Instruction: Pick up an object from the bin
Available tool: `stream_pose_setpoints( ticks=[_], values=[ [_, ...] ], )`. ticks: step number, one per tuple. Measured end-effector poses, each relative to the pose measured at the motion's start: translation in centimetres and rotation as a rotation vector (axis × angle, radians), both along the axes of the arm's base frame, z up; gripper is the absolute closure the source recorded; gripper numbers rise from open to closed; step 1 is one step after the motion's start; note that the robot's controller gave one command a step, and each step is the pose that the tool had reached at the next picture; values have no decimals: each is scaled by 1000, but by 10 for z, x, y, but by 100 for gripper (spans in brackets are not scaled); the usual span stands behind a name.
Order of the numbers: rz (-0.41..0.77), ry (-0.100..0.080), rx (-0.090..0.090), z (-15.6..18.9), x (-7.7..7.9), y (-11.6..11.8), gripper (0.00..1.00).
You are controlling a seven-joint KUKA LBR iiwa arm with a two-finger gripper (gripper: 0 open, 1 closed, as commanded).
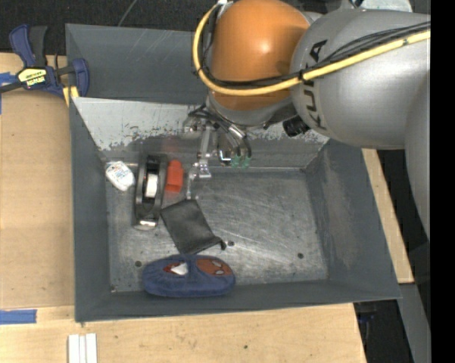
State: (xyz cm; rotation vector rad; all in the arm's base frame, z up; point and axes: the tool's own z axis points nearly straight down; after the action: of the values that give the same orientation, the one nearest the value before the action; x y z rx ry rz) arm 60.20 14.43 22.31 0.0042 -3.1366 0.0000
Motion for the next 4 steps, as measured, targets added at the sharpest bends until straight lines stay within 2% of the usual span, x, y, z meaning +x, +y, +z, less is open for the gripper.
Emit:
stream_pose_setpoints(
  ticks=[1,2,3,4],
  values=[
    [-44,-16,5,-151,-44,-53,0],
    [-59,-17,-1,-120,17,-95,0],
    [221,-12,3,-116,25,-20,0],
    [186,-20,2,-138,-14,-40,0]
  ],
)
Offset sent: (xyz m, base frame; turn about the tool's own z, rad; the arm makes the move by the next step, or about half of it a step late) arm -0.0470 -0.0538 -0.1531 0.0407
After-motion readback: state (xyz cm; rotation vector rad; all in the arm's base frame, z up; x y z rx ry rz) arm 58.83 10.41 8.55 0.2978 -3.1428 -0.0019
